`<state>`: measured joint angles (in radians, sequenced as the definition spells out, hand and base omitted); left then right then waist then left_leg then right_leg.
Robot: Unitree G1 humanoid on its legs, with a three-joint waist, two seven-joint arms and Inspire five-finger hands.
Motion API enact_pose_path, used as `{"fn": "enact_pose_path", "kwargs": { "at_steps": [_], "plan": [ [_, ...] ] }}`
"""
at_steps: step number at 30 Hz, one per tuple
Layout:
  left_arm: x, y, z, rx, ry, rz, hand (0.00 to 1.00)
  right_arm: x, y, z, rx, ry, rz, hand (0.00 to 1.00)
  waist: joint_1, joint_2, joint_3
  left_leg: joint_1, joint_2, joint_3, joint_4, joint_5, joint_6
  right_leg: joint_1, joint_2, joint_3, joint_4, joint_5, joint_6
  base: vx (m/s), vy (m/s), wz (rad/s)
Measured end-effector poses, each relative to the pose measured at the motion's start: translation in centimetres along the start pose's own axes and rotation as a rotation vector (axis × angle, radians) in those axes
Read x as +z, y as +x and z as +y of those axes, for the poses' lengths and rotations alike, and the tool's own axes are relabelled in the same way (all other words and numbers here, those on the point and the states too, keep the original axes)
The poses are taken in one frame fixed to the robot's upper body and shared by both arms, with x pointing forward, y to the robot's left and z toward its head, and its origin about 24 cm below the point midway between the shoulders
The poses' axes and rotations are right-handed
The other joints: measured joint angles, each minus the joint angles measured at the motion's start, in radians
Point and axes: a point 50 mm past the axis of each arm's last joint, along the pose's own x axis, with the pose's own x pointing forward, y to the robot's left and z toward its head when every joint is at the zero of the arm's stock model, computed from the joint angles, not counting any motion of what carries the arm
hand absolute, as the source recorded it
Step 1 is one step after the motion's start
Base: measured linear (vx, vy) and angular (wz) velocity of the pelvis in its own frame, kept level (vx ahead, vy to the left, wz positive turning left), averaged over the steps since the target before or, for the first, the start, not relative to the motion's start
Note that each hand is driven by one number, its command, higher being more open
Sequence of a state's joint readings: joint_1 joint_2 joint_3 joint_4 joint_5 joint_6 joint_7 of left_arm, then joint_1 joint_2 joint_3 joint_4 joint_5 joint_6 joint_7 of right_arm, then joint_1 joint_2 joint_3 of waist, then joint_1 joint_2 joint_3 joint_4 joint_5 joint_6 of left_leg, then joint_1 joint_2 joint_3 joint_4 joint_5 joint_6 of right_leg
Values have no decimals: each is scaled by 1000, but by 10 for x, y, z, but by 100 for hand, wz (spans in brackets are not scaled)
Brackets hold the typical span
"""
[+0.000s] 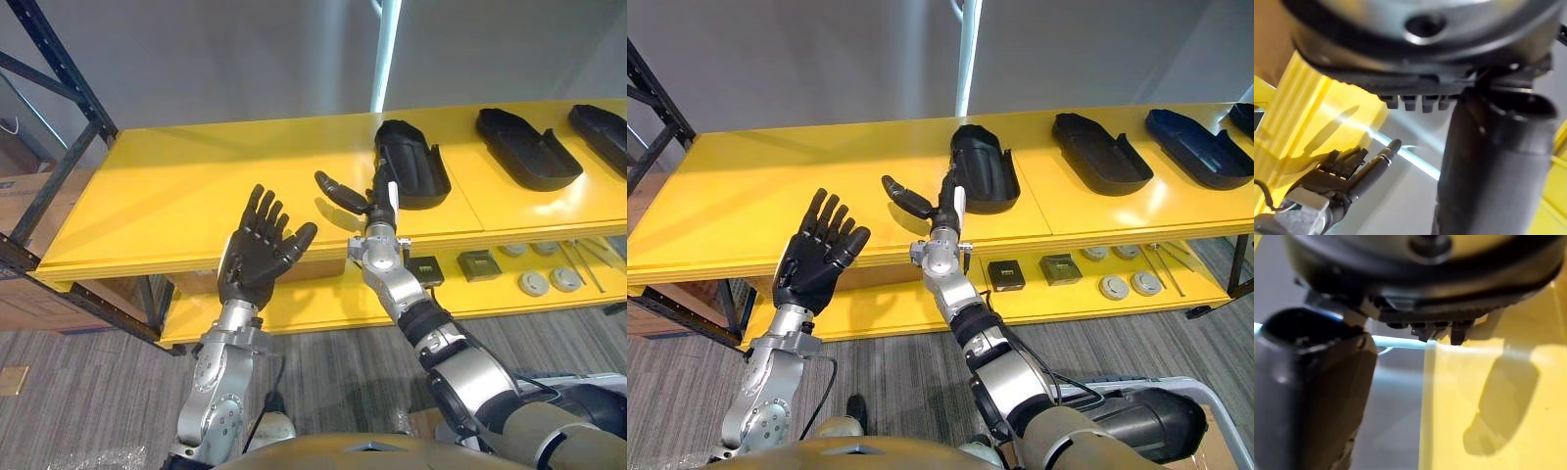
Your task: Walk over and take three plastic housings, then place them on the shelf
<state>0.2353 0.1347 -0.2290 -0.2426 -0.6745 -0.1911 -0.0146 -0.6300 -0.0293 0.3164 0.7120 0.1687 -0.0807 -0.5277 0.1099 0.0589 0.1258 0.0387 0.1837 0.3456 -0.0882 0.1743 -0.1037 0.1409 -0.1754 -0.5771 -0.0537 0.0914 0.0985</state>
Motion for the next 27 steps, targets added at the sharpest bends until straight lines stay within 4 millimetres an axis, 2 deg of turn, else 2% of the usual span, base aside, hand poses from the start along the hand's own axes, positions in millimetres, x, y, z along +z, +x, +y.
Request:
{"fn": "enact_pose_path", "kwargs": {
  "at_steps": [5, 8, 11, 13, 16, 17, 19, 20, 25, 26, 27],
  "plan": [
    [0, 0, 0, 1, 1, -1, 100, 0, -5, 0, 85, 35, -36, 100, -4, 0, 0, 1, 0, 3, 0, 0, -1, -1, 0, 3, -1, 0, 0, 0, 0, 0],
    [2, 0, 2, 6, 4, -5, 100, 13, -13, 0, 169, 75, -118, 100, -7, 0, 0, 2, 1, 5, 0, -2, -2, -1, 1, 5, -1, 0, 0, 0, 0, 0],
    [4, 0, 4, 0, 10, -12, 100, 42, -22, -2, 269, 126, -251, 100, -10, -1, 0, 3, 2, 6, 0, -3, -3, -1, 2, 7, -2, 0, 0, 0, 0, 0],
    [5, 0, 6, -4, 15, -17, 100, 68, -36, -4, 358, 160, -379, 100, -13, -5, 0, 4, 2, 8, 0, -4, -5, -1, 2, 8, -3, 0, 0, 0, 0, 0],
    [6, -2, 9, 4, 20, -18, 100, 88, -58, -7, 447, 167, -489, 100, -29, -16, -2, 5, 2, 11, 0, -6, -6, -1, 2, 10, -4, 0, 1, 0, 0, 0],
    [6, -2, 9, 4, 20, -17, 100, 89, -62, -9, 457, 172, -499, 100, -31, -18, -2, 6, 2, 12, 0, -6, -6, -1, 2, 11, -4, 0, 1, 0, 0, -6],
    [5, -2, 9, 4, 20, -4, 100, 87, -74, -15, 474, 175, -501, 100, -33, -27, -5, 7, 3, 21, 0, -9, -7, -5, 2, 20, -7, 0, 1, 3, 7, -14],
    [4, -4, 10, 12, 20, 1, 100, 75, -86, -24, 481, 167, -468, 100, -34, -35, -10, 8, 3, 36, -1, -13, -7, -17, 2, 35, -10, 2, 4, 14, 15, -20],
    [2, -15, 20, 65, 27, 23, 100, 35, -109, -52, 443, 162, -318, 100, -63, -41, -14, 14, 3, 62, -1, -23, -10, -21, 3, 63, -17, 5, 8, 40, 13, -18],
    [0, -20, 23, 87, 29, 34, 100, 18, -117, -64, 410, 162, -240, 100, -75, -41, -14, 20, 5, 74, -1, -24, -12, -25, 4, 73, -17, 4, 8, 32, 3, -18],
    [0, -21, 24, 89, 29, 35, 100, 15, -119, -66, 405, 164, -227, 100, -78, -41, -14, 20, 5, 76, -1, -25, -12, -26, 4, 75, -17, 4, 8, 40, 1, -21]
  ]
}}
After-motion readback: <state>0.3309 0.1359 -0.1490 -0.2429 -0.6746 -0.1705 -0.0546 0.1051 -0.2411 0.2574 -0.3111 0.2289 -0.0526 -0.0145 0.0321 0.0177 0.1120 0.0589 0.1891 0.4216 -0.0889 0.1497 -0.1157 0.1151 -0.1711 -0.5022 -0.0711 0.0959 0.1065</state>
